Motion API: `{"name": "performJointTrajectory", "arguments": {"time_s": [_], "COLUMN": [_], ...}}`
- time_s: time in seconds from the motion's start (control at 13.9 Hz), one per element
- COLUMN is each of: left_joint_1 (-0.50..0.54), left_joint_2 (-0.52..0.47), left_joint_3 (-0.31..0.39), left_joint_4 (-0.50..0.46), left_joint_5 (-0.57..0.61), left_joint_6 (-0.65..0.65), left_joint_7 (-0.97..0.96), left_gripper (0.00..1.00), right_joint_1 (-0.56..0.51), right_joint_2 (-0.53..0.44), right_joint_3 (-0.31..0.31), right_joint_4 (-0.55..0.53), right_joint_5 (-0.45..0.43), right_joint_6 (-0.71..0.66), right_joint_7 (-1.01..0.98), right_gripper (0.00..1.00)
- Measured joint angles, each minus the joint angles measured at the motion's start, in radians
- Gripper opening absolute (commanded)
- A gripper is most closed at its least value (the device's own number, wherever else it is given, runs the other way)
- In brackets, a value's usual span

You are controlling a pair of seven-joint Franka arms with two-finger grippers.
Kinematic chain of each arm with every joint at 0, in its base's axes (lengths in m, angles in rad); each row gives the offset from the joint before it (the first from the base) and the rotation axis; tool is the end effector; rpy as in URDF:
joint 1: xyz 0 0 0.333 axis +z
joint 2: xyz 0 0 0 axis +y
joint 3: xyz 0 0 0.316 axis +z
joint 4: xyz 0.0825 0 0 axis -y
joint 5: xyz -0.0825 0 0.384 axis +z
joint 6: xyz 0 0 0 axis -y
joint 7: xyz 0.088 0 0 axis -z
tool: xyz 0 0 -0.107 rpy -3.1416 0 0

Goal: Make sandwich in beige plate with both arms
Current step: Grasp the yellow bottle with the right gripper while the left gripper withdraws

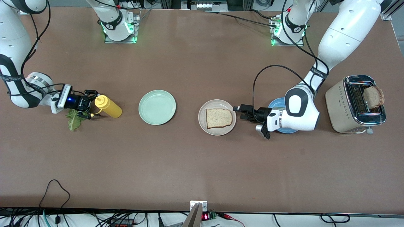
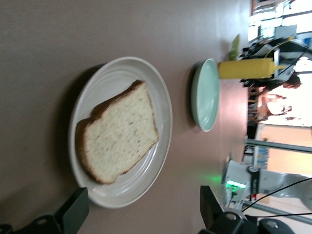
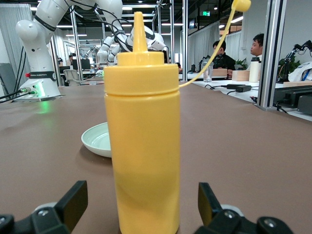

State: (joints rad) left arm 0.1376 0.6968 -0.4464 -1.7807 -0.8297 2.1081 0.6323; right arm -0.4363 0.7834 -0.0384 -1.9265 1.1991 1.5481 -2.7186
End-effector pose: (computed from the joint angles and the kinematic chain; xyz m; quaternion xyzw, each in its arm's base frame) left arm 0.6011 -0.2081 0.1958 0.8731 -0.1347 -0.0865 0.4604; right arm 0.5049 -0.1462 0.0877 -0.5742 -0.4986 -0.4783 0.4392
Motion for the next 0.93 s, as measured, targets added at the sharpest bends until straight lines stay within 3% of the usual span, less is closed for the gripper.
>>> {"name": "performJointTrajectory", "arguments": {"time_s": [0.43,0.86,0.93], "left_joint_1": [-0.003,-0.013,-0.013], "left_joint_2": [-0.091,-0.2,-0.226], "left_joint_3": [0.0,-0.003,-0.003], "left_joint_4": [0.0,0.001,0.002], "left_joint_5": [0.309,0.65,0.697], "left_joint_6": [-0.018,-0.131,-0.158], "left_joint_7": [-0.223,-0.521,-0.556], "left_gripper": [1.0,1.0,1.0], "right_joint_1": [0.008,0.056,0.064], "right_joint_2": [0.035,0.048,0.048], "right_joint_3": [0.05,0.057,0.057], "right_joint_4": [0.009,0.011,0.012], "right_joint_5": [0.025,0.055,0.055], "right_joint_6": [-0.003,-0.004,-0.004], "right_joint_7": [0.0,0.0,0.0], "right_gripper": [1.0,0.98,0.74]}}
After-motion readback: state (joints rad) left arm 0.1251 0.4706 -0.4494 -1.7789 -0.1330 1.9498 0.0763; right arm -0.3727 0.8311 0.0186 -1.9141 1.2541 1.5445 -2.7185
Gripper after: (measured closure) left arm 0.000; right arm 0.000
